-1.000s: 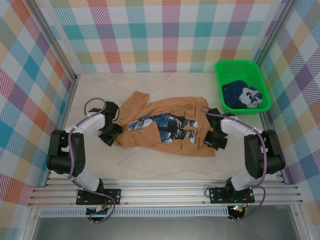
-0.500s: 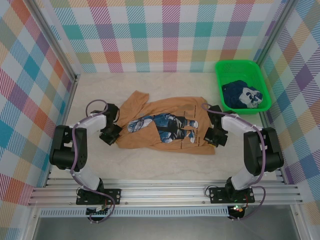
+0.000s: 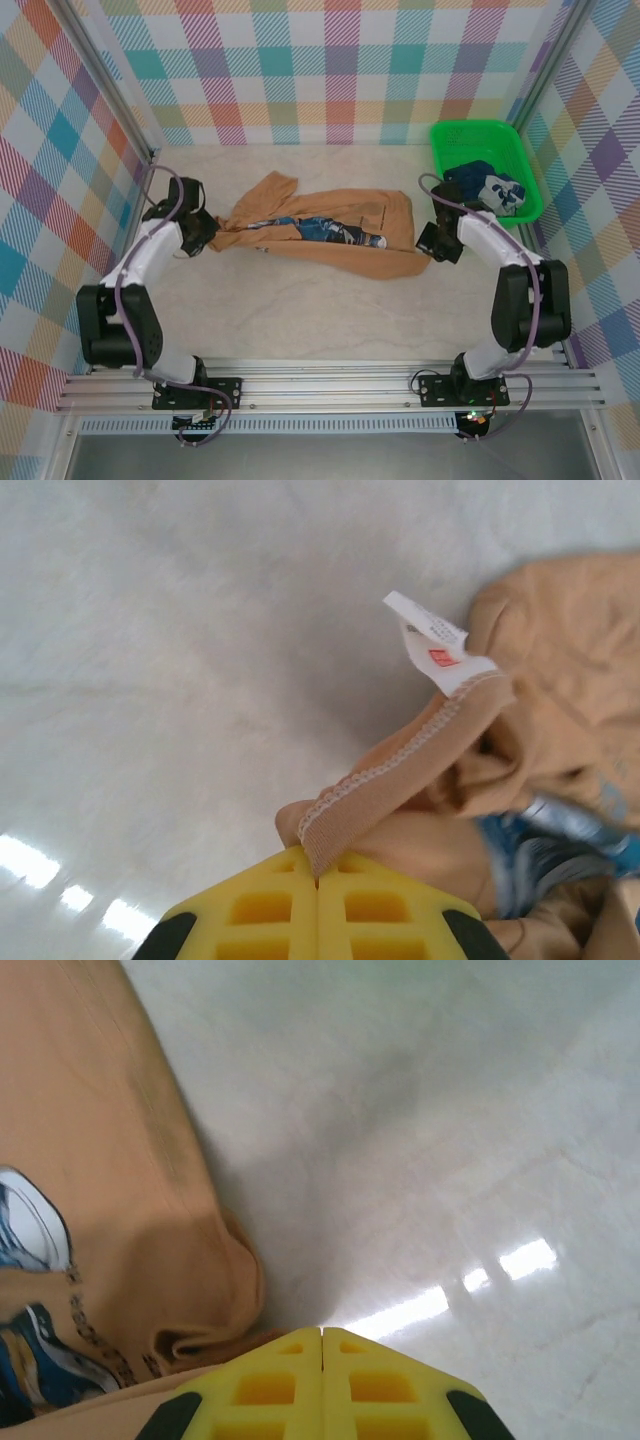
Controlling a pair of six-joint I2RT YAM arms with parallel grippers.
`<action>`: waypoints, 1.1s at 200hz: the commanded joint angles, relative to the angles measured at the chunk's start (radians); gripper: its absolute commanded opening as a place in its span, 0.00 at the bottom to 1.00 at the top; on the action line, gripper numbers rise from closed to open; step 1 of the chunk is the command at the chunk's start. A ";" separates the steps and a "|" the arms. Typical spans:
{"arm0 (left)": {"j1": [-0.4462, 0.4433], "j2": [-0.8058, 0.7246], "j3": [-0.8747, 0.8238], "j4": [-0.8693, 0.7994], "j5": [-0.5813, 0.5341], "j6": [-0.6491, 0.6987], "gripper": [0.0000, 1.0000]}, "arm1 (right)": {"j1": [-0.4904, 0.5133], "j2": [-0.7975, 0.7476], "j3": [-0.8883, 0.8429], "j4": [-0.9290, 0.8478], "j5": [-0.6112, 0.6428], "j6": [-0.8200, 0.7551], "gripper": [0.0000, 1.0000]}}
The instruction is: Fold and stack the t-shirts
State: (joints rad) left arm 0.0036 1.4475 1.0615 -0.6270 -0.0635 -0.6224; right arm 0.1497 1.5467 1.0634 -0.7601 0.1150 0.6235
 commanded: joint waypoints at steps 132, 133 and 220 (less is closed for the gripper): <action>-0.484 0.364 0.361 -0.135 0.035 0.285 0.49 | 0.030 0.021 -0.181 -0.034 -0.043 0.034 0.00; -0.488 0.370 0.365 -0.136 0.032 0.287 0.50 | 0.030 0.020 -0.181 -0.033 -0.043 0.033 0.00; -0.516 0.607 0.506 -0.177 -0.007 0.400 0.45 | 0.032 0.024 -0.183 -0.017 -0.068 0.051 0.00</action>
State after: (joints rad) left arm -0.5156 2.0659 1.5547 -0.7643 -0.0357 -0.2550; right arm 0.1799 1.5593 0.8650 -0.7773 0.0605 0.6689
